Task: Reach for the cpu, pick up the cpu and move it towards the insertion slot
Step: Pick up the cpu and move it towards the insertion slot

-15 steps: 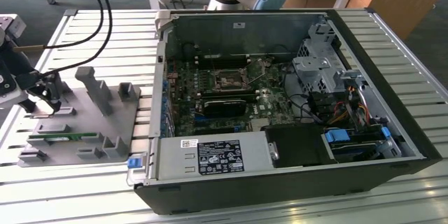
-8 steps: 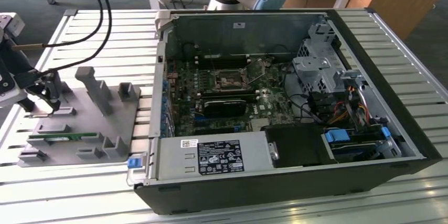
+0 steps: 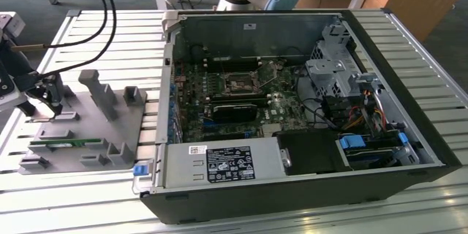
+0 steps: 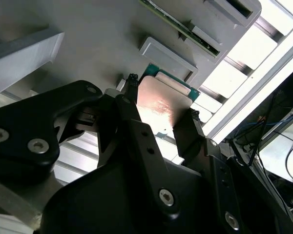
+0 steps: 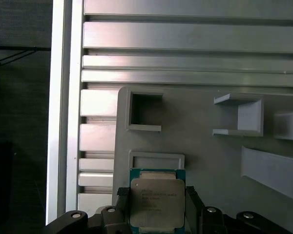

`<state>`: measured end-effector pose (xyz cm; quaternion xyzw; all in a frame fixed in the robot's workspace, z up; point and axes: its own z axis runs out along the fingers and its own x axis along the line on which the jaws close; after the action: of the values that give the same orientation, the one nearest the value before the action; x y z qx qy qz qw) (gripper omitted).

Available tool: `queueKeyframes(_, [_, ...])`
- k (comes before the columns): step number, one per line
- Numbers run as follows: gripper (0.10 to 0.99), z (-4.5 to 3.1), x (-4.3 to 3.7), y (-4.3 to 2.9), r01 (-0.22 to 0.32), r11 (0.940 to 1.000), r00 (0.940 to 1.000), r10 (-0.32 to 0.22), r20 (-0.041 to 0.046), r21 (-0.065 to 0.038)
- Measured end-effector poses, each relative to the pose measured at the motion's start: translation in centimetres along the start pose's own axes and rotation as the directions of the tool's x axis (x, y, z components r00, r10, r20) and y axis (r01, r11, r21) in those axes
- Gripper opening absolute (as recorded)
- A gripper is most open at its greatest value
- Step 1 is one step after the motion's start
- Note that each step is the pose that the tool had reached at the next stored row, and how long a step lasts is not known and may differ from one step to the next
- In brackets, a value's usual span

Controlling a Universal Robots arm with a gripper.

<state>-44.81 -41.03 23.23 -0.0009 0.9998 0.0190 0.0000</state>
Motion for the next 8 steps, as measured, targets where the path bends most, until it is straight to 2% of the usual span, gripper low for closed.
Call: queueKeyframes(8, [0.541, -0.28, 0.0, 0.01, 0.0, 1.0, 1.0, 0.0, 0.0, 0.0])
